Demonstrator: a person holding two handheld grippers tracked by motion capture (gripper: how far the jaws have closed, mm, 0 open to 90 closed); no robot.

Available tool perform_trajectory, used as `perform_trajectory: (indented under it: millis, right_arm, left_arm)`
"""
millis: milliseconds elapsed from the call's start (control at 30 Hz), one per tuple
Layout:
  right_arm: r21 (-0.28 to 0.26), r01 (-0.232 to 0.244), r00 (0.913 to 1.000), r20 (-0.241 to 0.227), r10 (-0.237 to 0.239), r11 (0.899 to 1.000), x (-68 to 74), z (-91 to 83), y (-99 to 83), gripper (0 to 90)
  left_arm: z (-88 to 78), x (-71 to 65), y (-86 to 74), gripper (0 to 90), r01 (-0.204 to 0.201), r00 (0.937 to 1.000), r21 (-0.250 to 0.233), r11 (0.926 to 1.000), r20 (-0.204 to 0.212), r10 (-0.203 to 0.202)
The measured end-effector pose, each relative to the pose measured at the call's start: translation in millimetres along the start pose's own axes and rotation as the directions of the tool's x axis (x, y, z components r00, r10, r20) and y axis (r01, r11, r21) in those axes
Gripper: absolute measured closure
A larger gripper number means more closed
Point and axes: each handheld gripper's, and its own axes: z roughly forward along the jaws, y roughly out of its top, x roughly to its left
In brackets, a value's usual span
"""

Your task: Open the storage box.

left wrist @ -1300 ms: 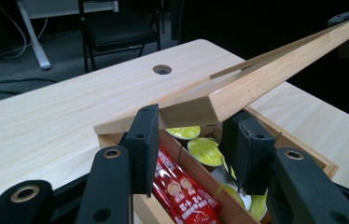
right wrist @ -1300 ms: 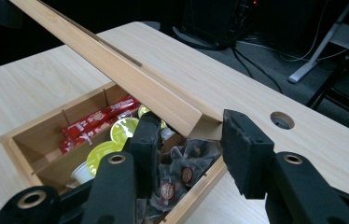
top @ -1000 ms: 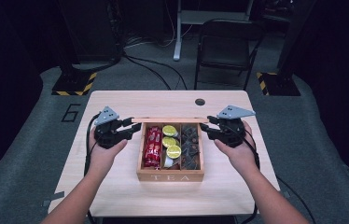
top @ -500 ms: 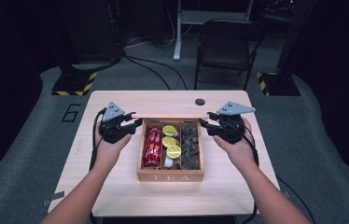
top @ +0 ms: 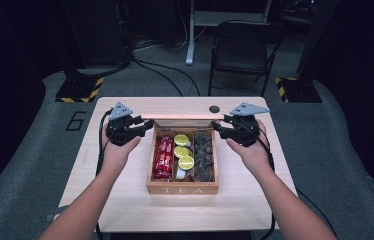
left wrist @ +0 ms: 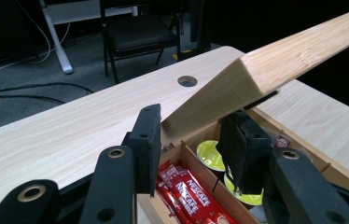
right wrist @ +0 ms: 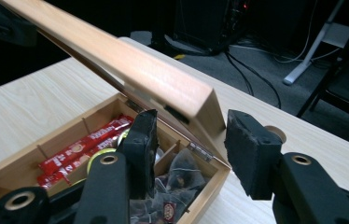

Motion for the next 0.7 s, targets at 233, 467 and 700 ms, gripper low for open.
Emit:
perform_trajectory:
  millis: [233, 467, 700]
  right_arm:
    - [0.013, 0.001, 0.9997, 0.026, -0.001, 1.0, -2.2, 9.6, 0.8, 53.7]
    - [-0.018, 0.013, 0.9991, 0.041, -0.012, 1.0, -7.0, 20.1, 2.9, 53.6]
    - [-0.013, 0.002, 0.9989, 0.047, -0.002, 1.0, -9.5, 26.6, 2.4, 52.9]
  left_arm:
    - [2.8, 2.3, 5.0, 59.9, -0.001, 1.0, 0.006, 1.0, -0.01, 0.001]
    - [6.1, 6.0, 8.5, 60.5, 0.012, 0.9999, 0.01, 0.9999, -0.005, -0.012]
    - [8.4, 8.8, 12.0, 60.5, 0.02, 0.9998, 0.014, 0.9997, -0.005, -0.02]
